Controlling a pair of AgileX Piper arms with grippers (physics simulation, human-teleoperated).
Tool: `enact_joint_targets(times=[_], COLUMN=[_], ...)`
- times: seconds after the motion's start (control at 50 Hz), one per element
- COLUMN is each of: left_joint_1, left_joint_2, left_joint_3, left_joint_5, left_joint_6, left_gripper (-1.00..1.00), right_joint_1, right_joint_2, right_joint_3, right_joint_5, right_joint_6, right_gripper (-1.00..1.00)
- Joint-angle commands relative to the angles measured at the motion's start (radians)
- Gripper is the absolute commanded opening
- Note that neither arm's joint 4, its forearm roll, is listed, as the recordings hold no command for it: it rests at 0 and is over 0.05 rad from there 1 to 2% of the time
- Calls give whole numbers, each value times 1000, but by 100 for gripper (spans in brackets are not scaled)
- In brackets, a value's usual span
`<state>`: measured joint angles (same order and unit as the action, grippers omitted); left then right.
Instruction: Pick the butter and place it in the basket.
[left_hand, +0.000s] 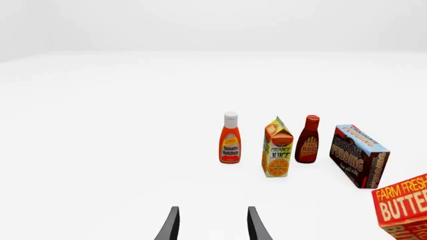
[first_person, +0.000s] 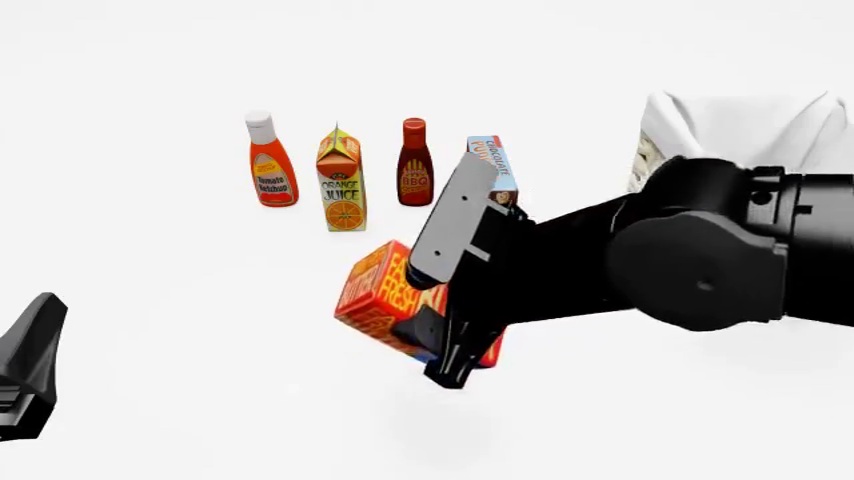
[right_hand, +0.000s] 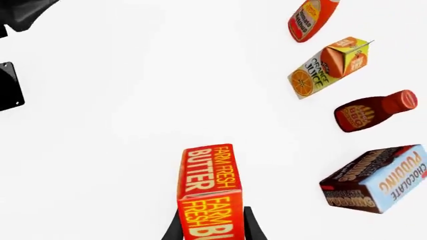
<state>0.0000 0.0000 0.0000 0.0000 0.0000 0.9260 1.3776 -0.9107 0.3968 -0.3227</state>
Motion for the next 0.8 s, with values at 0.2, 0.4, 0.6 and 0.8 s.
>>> enact_joint_targets(times=[0.2, 0.4, 0.6, 0.8], left_joint_1=[0, 0, 0, 0], left_joint_2=[0, 0, 0, 0], left_joint_3=[0, 0, 0, 0], left_joint_5=[0, 0, 0, 0], left_joint_6=[0, 0, 0, 0], left_gripper=[100, 100, 100, 100], right_joint_1=[3, -16, -31, -55], right_joint_2=[-137, -161, -188, -216], right_joint_3=[-96, -119, -123, -143], right_joint_5=[-8, -57, -103, -132], right_joint_6=[57, 74, 131, 214], right_gripper=[-100, -100, -100, -100])
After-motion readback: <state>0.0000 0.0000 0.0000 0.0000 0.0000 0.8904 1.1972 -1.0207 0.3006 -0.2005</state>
